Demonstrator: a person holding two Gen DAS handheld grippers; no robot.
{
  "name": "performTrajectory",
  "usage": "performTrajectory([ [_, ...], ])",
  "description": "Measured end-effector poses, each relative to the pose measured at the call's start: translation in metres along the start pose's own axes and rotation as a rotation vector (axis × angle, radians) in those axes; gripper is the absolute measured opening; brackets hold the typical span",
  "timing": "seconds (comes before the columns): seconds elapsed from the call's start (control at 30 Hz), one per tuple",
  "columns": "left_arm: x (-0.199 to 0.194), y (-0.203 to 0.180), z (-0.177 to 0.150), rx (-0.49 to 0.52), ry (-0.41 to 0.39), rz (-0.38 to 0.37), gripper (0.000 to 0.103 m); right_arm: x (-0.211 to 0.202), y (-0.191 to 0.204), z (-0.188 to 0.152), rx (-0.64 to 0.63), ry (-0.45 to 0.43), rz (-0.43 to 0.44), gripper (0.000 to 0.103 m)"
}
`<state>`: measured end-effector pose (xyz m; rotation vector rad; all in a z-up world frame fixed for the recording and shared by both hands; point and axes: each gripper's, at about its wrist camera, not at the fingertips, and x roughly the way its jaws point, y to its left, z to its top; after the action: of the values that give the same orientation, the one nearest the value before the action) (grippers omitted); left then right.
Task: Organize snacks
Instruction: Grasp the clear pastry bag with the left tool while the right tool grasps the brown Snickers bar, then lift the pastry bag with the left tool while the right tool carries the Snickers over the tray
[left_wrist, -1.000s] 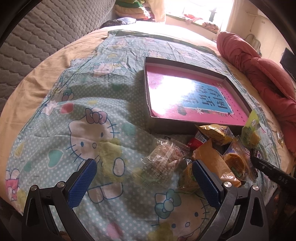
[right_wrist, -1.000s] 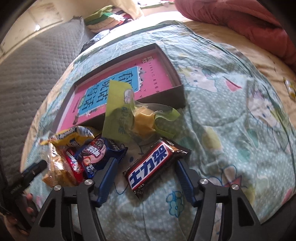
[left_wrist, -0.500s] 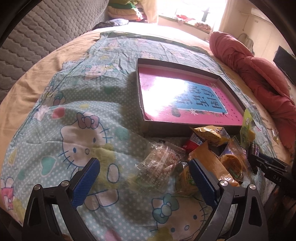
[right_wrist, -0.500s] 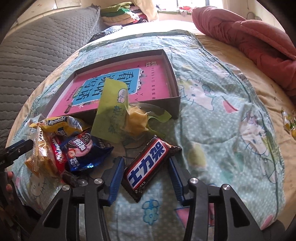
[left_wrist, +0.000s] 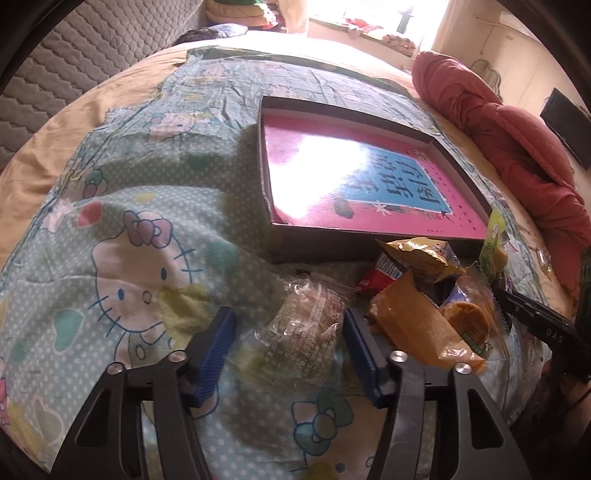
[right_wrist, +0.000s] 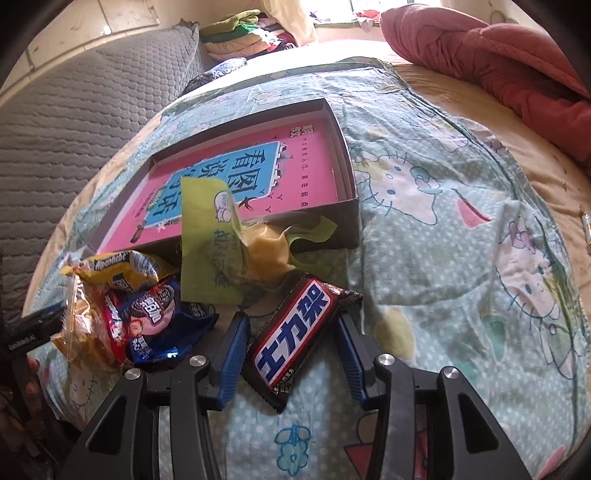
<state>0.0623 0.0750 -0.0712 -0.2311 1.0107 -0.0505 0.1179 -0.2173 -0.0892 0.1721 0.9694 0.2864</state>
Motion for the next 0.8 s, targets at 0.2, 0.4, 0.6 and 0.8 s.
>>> performTrajectory([
  [0.2,-0.002,0.002,0.001,-0.014,-0.013,-0.022,0.055,-0.006,-0.006,-0.001,0.018,-0.011,0.031,0.041],
  [0.4,-0.014,0.006,0.0,-0.04,-0.035,-0.035,0.052,-0.018,-0.01,-0.007,0.036,-0.012,0.048,0.038],
  [0.6,-0.027,0.008,-0.001,-0.048,-0.063,-0.045,0.049,-0.027,-0.004,-0.008,0.012,-0.028,0.057,0.034],
  [0.8,-0.025,0.006,-0.001,-0.042,-0.055,-0.051,0.049,-0.018,0.001,-0.01,-0.014,0.005,0.039,0.034],
])
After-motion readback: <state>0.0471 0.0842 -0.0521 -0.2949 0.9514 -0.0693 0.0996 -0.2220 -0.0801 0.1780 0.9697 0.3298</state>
